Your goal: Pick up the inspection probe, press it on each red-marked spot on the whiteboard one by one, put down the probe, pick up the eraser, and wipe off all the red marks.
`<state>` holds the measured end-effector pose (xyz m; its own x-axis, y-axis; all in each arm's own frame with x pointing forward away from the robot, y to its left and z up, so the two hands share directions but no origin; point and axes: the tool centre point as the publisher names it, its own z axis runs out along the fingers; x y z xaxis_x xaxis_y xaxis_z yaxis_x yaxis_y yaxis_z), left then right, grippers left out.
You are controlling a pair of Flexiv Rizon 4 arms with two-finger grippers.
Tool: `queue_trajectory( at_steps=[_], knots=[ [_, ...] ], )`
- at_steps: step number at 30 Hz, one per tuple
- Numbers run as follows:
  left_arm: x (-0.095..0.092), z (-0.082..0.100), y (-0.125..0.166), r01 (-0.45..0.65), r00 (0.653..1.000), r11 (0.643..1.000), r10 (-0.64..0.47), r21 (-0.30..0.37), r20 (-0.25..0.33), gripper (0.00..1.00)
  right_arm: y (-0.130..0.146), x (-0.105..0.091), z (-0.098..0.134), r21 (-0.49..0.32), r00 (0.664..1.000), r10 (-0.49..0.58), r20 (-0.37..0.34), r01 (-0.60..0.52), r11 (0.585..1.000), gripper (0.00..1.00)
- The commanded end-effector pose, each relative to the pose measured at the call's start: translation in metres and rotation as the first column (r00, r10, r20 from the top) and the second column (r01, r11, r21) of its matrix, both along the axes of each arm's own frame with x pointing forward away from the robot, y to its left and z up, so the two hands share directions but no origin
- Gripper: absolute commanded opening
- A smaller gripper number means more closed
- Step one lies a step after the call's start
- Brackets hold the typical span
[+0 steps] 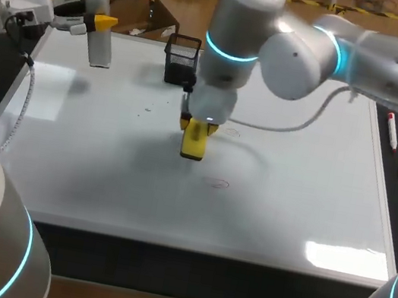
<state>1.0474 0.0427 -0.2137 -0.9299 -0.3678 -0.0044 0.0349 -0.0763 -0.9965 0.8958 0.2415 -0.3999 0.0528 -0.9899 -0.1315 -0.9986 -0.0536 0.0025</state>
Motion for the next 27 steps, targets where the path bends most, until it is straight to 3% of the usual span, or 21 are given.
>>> queue_trajectory(
  at_steps=[1,10,27],
  knots=[
    [-0.001,0.001,0.0,-0.003,1.0,1.0,0.003,0.001,0.002,0.0,0.021,0.004,-0.012,-0.062,1.0,0.017,-0.006,-0.017,0.998,0.0],
    [-0.001,0.001,0.0,-0.003,1.0,1.0,0.003,0.001,0.002,0.0,0.051,-0.006,-0.026,-0.103,0.995,0.093,-0.037,-0.096,0.99,0.0],
    [-0.001,0.001,0.0,-0.003,1.0,1.0,0.003,0.001,0.002,0.0,0.043,-0.009,-0.041,-0.134,0.995,0.089,-0.04,-0.094,0.986,0.0]
  ],
)
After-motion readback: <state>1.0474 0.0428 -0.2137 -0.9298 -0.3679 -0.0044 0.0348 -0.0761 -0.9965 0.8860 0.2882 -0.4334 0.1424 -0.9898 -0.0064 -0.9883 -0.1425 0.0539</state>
